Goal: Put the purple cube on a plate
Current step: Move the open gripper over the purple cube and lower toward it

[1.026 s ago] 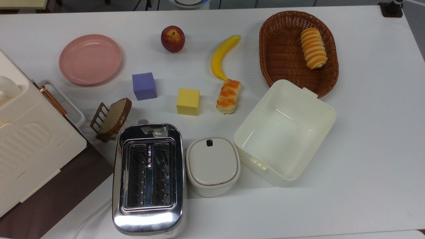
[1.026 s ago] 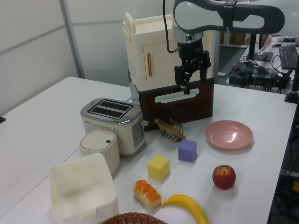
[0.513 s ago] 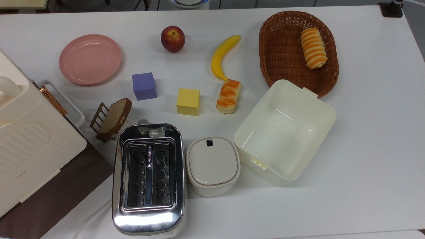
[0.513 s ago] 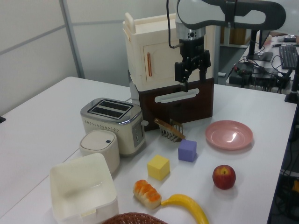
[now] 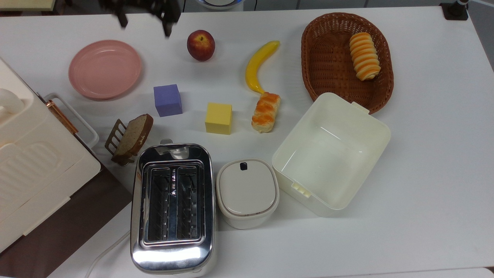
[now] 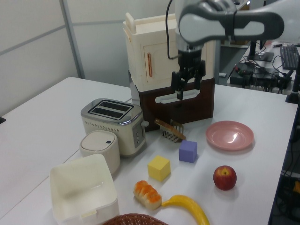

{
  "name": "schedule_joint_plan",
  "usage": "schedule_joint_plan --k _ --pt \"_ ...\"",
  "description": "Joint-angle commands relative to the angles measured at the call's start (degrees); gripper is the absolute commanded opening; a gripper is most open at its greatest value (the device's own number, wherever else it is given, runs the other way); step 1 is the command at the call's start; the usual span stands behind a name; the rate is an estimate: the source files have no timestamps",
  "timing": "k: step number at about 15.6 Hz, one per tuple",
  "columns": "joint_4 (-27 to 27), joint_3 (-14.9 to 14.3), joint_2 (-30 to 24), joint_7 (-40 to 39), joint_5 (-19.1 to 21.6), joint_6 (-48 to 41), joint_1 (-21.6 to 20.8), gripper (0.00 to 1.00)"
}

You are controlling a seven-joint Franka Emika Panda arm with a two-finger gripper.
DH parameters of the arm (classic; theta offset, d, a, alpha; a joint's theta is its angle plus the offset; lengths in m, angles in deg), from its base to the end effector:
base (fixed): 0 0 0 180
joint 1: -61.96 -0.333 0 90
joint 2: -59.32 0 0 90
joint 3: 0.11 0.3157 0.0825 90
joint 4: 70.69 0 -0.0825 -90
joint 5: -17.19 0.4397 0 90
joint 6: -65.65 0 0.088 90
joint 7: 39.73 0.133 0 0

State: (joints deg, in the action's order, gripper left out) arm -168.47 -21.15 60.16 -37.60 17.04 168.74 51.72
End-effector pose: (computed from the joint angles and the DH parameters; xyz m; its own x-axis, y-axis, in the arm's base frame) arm 0.6211 -0.1176 0.5380 0.9718 -0.2222 0.0791 -0.2232 -0.9748 0.0049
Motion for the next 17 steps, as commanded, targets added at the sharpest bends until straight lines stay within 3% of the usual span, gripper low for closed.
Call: schedule_joint_plan --k 1,8,10,13,17 --pt "-15.13 0.21 -4.88 -5.99 0.33 16.75 1.00 1.00" --pt "-21.66 1.45 -5.07 -5.83 -2.91 19.70 1.71 1.00" --pt "-20.09 1.27 -4.63 -5.48 -2.83 17.60 2.23 1.00" --pt "-13.33 0.74 -0.16 -6.18 -1.96 10.84 2.50 1.00" --pt "-13.66 1.36 2.32 -6.00 -2.56 12.65 2.41 1.00"
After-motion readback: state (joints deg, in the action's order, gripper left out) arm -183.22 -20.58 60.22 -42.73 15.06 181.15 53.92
